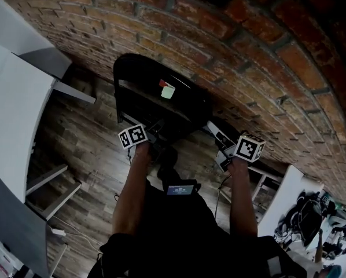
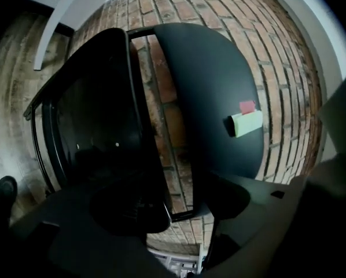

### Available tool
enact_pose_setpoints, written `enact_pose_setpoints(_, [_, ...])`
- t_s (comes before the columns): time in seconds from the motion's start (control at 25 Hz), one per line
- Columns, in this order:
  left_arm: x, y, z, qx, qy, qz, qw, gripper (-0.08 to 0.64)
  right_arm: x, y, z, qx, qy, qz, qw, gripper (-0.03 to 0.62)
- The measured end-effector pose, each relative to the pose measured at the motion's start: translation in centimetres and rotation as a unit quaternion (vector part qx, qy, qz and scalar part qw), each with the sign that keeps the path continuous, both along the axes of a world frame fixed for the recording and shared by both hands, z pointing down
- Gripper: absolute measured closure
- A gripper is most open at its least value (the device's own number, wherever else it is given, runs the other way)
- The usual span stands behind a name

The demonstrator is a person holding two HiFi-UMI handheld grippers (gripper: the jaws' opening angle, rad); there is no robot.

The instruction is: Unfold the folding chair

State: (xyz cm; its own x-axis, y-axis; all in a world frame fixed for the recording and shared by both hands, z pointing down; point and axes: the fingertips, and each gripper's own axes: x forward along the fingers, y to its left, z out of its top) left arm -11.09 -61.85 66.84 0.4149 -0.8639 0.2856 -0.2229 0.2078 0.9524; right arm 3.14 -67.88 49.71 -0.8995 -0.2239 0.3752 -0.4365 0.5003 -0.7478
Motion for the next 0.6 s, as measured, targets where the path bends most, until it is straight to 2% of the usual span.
enact_pose_setpoints(0.12, [-0.6, -1.4, 2.2, -0.022, -0.009, -0.029, 0.9993, 0.238, 0.3, -1.3, 0.1, 0.021, 0.031, 0.004, 0.999, 0.420])
enact_pose_setpoints(0.36, [-2.1, -3.0, 3.7, -0.015, -0.001, -0.071, 0.9973, 0.240, -0.9, -1.9, 1.2, 0.074, 0.102, -0.034, 0.991, 0.413])
enact_pose_setpoints(0.48, [-2.2, -2.7, 4.5, -0.027, 0.006, -0.079, 0.9965, 0.344, -2.1, -2.8, 1.8, 0.102, 0.117, -0.060, 0.986, 0.413])
enact_pose_setpoints(0.6, [-2.3, -2.5, 4.4, -0.024, 0.018, -0.091, 0.9954, 0.365, -3.0, -3.0, 1.8, 0.133, 0.105, -0.102, 0.980, 0.411])
